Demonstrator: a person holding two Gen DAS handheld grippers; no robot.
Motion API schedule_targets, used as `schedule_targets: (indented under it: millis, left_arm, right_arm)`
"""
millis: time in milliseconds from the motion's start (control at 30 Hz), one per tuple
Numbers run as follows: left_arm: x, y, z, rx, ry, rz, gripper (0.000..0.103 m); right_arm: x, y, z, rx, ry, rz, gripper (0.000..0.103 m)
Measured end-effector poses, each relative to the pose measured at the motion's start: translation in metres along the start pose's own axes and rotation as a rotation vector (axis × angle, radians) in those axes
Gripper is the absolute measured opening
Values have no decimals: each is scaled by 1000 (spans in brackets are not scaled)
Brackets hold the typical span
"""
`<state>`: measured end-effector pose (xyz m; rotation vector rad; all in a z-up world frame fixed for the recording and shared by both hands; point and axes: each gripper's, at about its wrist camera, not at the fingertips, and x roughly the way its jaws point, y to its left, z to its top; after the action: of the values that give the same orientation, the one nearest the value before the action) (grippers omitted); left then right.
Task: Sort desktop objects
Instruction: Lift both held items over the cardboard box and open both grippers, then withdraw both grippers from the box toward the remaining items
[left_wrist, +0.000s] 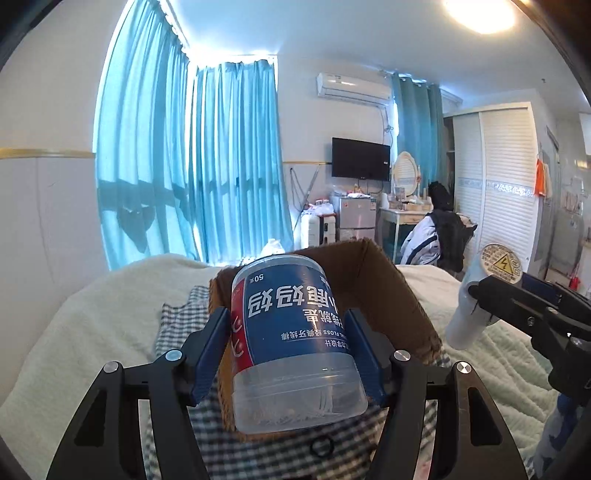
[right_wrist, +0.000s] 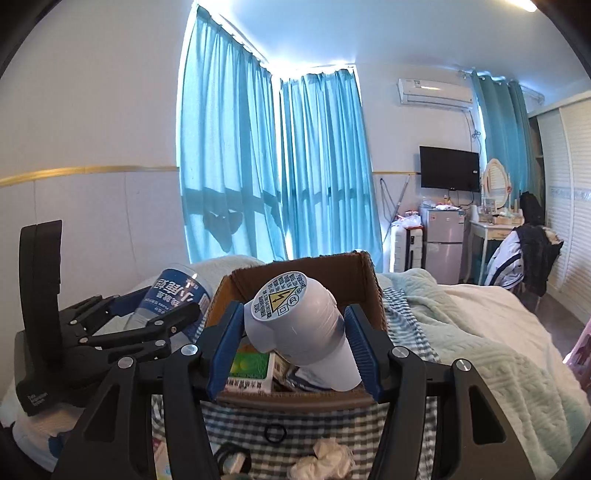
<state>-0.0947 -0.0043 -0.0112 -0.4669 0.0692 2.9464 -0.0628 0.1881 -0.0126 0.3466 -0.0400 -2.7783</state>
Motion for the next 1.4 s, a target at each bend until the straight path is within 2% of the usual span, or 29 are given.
schedule_targets:
  millis: [233,433,800,933,967,1033,1100,1133,1200,1300,1400]
  left_arm:
    - [39,9,3,-10,21,14,65]
    - [77,15,-6,-29,61,20,65]
    - [134,24,-33,-54,135,45,65]
    - [151,24,-40,-43,206,44,65]
    - [154,23,-43,-43,216,51,67]
    - [153,25,-44,-48,208,72,80]
    - [150,26,-42,-51,194,53,84]
    - [146,24,-41,-44,189,62,85]
    - [142,22,-38,-31,170,86,96]
    - [131,22,-32,-30,142,99,101]
    - [120,25,-25,-39,115,105,103]
  right_arm:
    - [30,-14,15,4,-17,18,56]
    - [62,-22,15,-1,-10,37,56]
    - [136,-45,-24,30,87,52,56]
    - [155,-53,-35,34,118,42,56]
    - [160,-54,-38,32,129,40,56]
    - [169,-52,-46,28,153,28,56]
    - [173,-50,-49,11,154,-8,57]
    - [173,-48,-49,-3,150,-27,61]
    - [170,-47,-49,-18,136,-45,67]
    - [162,-50,-44,0,118,-51,70]
    - [150,-53,-37,9,92,-72,80]
